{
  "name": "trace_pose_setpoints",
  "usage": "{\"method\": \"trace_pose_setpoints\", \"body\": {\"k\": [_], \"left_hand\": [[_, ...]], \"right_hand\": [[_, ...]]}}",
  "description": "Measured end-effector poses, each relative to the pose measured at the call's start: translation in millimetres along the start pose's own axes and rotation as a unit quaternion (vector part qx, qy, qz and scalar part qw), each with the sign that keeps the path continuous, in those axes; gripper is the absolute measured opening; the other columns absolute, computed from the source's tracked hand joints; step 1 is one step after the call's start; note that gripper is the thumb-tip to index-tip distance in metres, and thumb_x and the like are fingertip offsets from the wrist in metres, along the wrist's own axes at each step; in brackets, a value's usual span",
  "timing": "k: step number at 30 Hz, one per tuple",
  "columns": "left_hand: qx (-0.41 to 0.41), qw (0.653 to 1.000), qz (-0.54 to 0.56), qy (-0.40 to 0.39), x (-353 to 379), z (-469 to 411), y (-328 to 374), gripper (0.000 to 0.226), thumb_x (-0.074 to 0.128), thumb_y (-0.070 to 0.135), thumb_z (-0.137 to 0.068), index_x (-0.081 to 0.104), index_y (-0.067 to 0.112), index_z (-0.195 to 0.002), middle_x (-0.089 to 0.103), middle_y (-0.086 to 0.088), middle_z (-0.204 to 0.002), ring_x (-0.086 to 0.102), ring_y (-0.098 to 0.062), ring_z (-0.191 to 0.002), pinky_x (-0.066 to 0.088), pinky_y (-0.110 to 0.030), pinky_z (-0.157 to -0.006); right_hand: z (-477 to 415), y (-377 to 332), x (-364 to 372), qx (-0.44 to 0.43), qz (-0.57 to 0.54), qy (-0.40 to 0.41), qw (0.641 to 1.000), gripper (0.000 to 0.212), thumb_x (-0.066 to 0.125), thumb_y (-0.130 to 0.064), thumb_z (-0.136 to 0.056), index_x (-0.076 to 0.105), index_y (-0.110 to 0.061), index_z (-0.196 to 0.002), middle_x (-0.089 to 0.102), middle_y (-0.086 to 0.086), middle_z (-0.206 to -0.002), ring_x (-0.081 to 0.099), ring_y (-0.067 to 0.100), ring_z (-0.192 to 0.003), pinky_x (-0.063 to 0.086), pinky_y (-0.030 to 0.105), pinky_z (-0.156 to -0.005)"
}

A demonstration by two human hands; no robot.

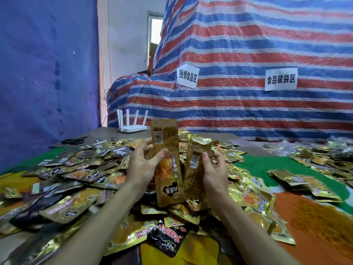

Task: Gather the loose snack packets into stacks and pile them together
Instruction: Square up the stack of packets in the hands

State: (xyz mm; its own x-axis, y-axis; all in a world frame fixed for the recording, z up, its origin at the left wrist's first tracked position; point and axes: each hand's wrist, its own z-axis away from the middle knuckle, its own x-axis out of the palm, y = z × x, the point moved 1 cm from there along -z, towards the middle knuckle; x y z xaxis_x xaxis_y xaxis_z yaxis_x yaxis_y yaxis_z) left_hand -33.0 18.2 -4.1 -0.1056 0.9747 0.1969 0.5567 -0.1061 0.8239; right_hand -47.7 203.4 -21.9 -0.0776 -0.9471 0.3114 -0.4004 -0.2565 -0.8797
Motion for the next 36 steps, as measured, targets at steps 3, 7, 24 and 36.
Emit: {"method": "trace_pose_setpoints", "body": {"k": [3, 7, 24, 36], "left_hand": [[0.005, 0.999, -0.026, -0.026, 7, 8, -11, 0.044, 0.083, 0.021, -0.064, 0.065, 0.031, -0.103, 0.075, 0.003, -0.099, 0.073, -0.01, -0.088, 0.056, -0.02, -0.07], [-0.067, 0.997, 0.003, -0.045, 12, 20, -18, 0.052, 0.086, 0.02, -0.058, 0.065, 0.017, -0.106, 0.077, 0.001, -0.085, 0.074, -0.015, -0.077, 0.056, -0.024, -0.064], [-0.123, 0.98, -0.039, -0.149, 23, 22, 3, 0.021, 0.062, 0.008, -0.095, 0.063, 0.011, -0.116, 0.075, -0.008, -0.105, 0.073, -0.023, -0.097, 0.058, -0.029, -0.073], [-0.042, 0.991, 0.024, -0.125, 26, 18, 11, 0.024, 0.07, 0.004, -0.082, 0.076, 0.025, -0.092, 0.076, 0.002, -0.086, 0.072, -0.014, -0.081, 0.057, -0.025, -0.067]], "right_hand": [[4, 2, 7, -0.047, 0.019, -0.02, 0.999, 0.003, 0.051, -0.02, -0.105, 0.051, -0.017, -0.105, 0.068, 0.033, -0.099, 0.069, 0.04, -0.081, 0.057, 0.059, -0.075], [7, 5, 11, -0.06, 0.038, -0.055, 0.996, 0.006, 0.052, -0.018, -0.105, 0.051, -0.012, -0.105, 0.067, 0.033, -0.103, 0.068, 0.033, -0.081, 0.058, 0.048, -0.072], [14, 5, 21, -0.072, 0.033, -0.069, 0.995, 0.01, 0.053, -0.019, -0.104, 0.046, -0.013, -0.109, 0.067, 0.025, -0.109, 0.069, 0.041, -0.097, 0.059, 0.056, -0.082], [31, -4, 46, -0.139, 0.009, -0.155, 0.978, 0.03, 0.035, -0.013, -0.11, 0.052, -0.03, -0.129, 0.07, -0.013, -0.112, 0.066, 0.005, -0.105, 0.054, 0.022, -0.087]]}}
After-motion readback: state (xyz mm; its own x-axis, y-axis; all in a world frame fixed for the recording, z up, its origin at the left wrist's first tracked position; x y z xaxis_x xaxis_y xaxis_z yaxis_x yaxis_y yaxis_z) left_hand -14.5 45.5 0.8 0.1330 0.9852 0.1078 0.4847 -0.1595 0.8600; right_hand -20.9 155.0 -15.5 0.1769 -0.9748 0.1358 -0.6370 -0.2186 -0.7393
